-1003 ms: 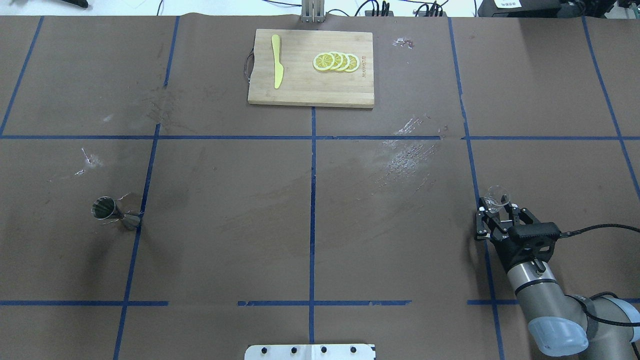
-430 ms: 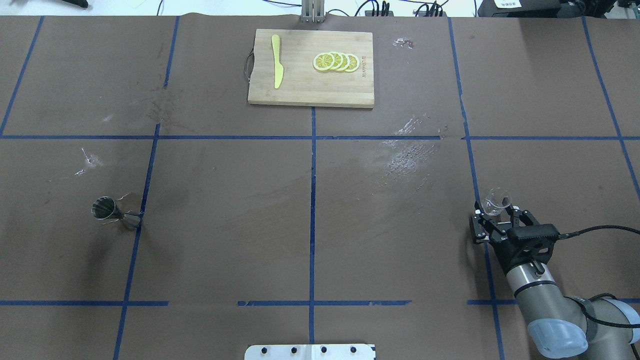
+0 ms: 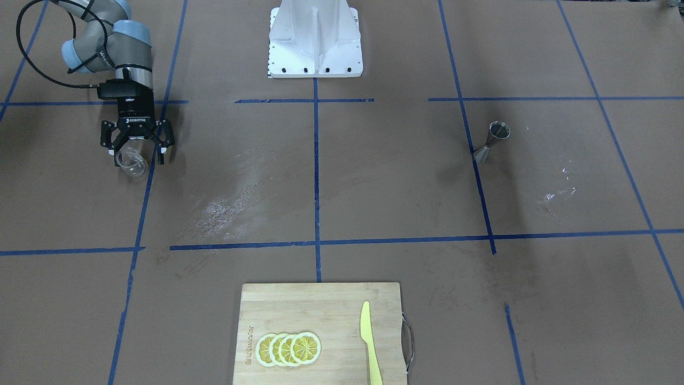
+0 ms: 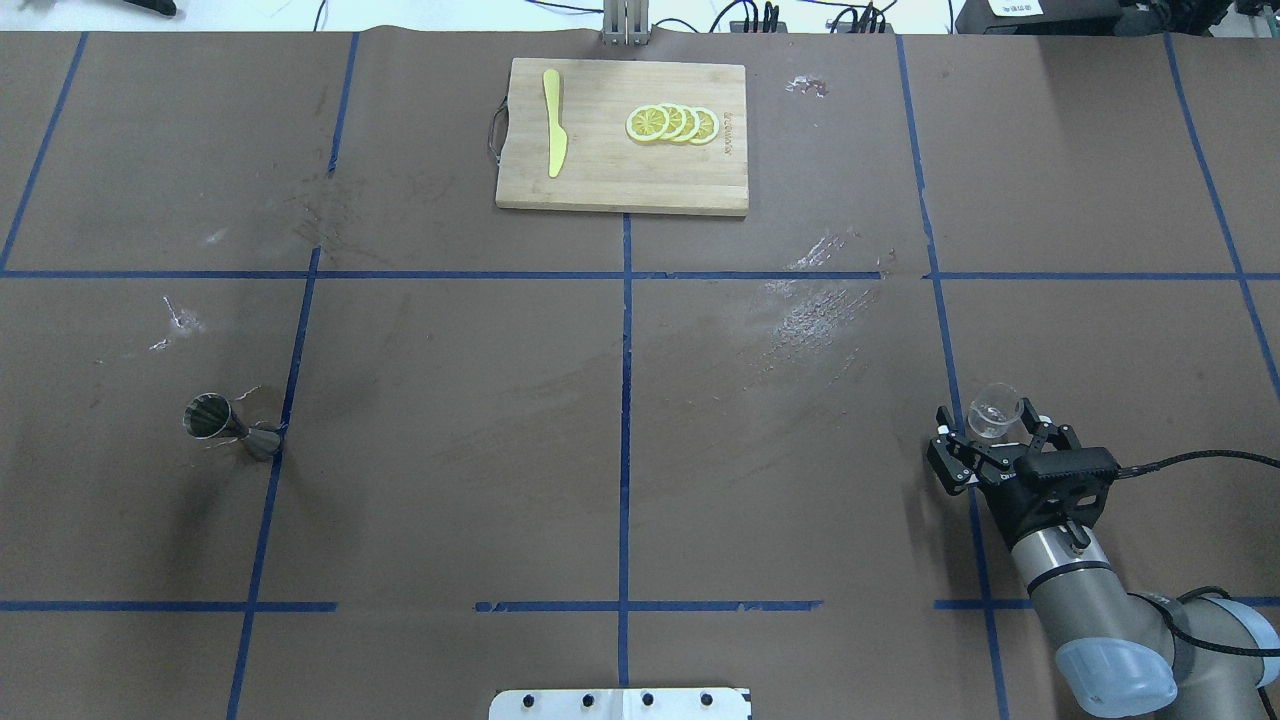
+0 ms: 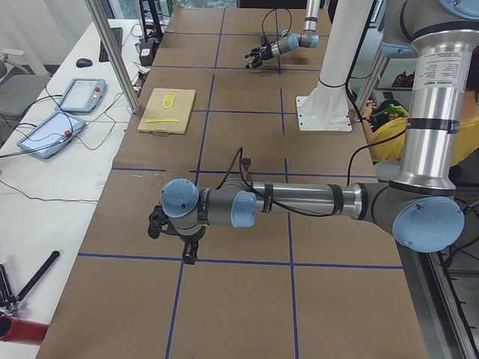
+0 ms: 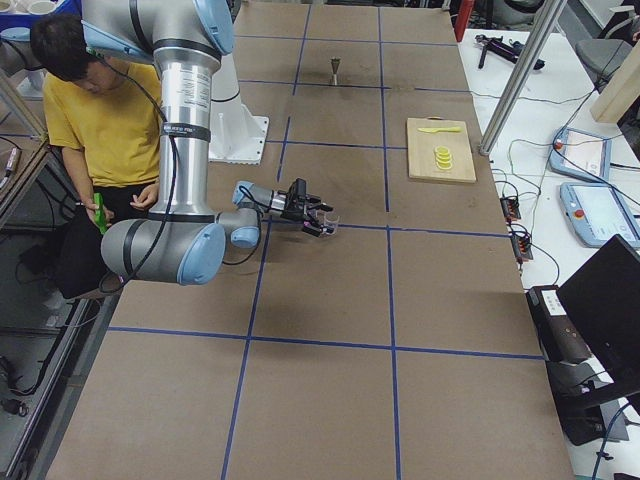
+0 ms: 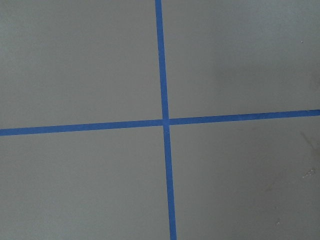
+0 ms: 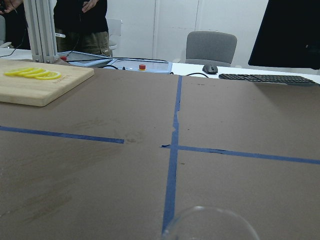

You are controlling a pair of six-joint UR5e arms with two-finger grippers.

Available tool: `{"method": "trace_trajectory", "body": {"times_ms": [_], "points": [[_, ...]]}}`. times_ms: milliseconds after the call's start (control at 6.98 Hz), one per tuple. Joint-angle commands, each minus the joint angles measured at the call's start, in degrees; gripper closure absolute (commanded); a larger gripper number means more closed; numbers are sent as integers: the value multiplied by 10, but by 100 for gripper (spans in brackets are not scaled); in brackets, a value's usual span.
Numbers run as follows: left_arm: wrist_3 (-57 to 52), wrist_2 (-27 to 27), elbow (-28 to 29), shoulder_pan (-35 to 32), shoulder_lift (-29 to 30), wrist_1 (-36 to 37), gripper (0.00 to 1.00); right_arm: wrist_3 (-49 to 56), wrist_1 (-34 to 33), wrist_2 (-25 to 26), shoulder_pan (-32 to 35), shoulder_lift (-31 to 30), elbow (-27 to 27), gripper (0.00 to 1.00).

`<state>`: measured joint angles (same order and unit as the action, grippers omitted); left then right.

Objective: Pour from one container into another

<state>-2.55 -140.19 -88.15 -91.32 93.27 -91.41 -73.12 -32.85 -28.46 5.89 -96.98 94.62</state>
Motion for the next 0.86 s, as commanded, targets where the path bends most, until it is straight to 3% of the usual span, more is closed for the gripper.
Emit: {"method": "trace_trajectory", "body": {"times_ms": [0,287,716], "points": [[0,0,0,0,1,0,0,4,3,2,0,0,1,1],[0,0,0,0,1,0,0,10,3,5,2,-1,4,1],[-1,-1,-1,0,0,0,0,31,3,63,4,-19,29,0]]}}
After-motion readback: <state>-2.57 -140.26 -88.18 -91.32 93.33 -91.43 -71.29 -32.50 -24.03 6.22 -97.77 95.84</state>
